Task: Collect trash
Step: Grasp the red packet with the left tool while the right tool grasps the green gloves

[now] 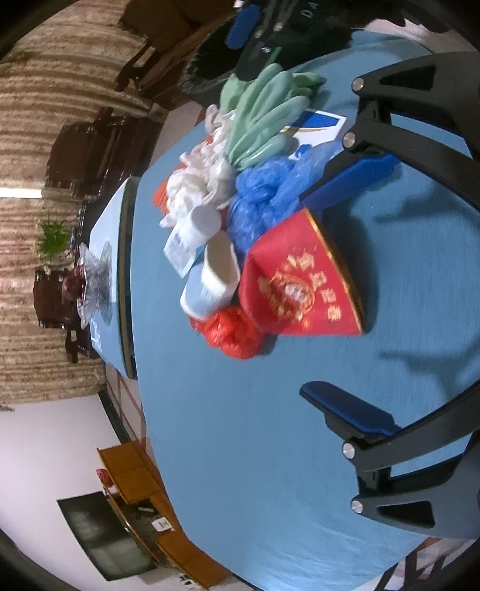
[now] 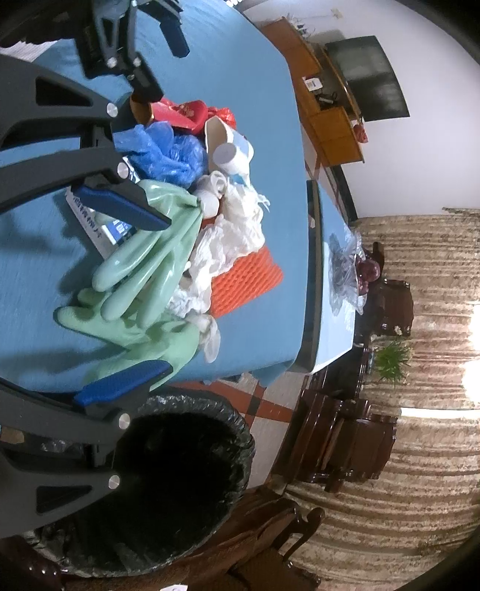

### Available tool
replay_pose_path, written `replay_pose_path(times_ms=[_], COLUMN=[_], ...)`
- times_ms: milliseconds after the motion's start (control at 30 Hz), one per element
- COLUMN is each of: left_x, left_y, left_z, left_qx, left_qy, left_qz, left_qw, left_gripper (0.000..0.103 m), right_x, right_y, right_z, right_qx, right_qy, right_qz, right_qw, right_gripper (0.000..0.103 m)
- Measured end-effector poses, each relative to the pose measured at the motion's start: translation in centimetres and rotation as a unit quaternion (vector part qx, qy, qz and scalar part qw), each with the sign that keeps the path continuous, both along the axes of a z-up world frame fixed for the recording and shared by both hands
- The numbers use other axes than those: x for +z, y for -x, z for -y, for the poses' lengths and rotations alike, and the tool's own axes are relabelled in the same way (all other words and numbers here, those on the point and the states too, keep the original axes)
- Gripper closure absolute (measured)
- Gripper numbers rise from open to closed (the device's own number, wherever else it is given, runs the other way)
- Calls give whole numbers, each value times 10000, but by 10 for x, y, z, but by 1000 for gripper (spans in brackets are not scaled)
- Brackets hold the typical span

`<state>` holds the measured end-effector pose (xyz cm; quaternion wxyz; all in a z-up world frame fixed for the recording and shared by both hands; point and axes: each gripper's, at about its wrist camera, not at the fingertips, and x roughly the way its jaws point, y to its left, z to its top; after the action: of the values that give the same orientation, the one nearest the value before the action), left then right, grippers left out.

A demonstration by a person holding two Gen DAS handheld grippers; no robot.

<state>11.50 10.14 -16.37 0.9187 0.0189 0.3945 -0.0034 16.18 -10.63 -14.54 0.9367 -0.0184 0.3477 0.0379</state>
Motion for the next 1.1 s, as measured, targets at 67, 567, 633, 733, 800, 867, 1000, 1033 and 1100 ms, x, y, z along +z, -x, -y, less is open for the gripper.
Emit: replay_pose_path(times_ms=[67,567,633,733,800,867,1000,1033,1100], left_x=[-3,-17,-14,-13,-16,-18,-20,-20,-18], left_y=[-1,-13,-10,-8,-10,-15,-22,-24,-24], left_z=[5,0,-11,-28,-36,-41,-42,-41,-38], left_qx=[-40,152,209,357,402,437,392,329,268], left_qy=[-6,5,153,330,468,560,570,566,477], left_qz=[-24,-15,85,110,62,4,85,98,184], left_qw=[10000,9999,9996,9988,9981,9975,9976,9978,9983], left_gripper=[11,12,16,23,28,36,53,59,63], right_x=[0,-4,-5,-6,-9,-12,-24,-26,-28], right_y=[0,-8,-8,-8,-9,-12,-24,-24,-27], right_z=[-1,-6,-10,-18,-24,-29,-36,-37,-38], right_qx=[6,77,140,266,336,385,464,515,610], right_qy=[74,-33,-31,-30,-4,-16,-32,-70,-187], right_qz=[22,-8,-8,-16,-32,-81,-254,-295,-394], right_qw=[10000,10000,9999,9996,9994,9992,9986,9982,9972], right_gripper=[31,31,31,31,31,31,34,40,48])
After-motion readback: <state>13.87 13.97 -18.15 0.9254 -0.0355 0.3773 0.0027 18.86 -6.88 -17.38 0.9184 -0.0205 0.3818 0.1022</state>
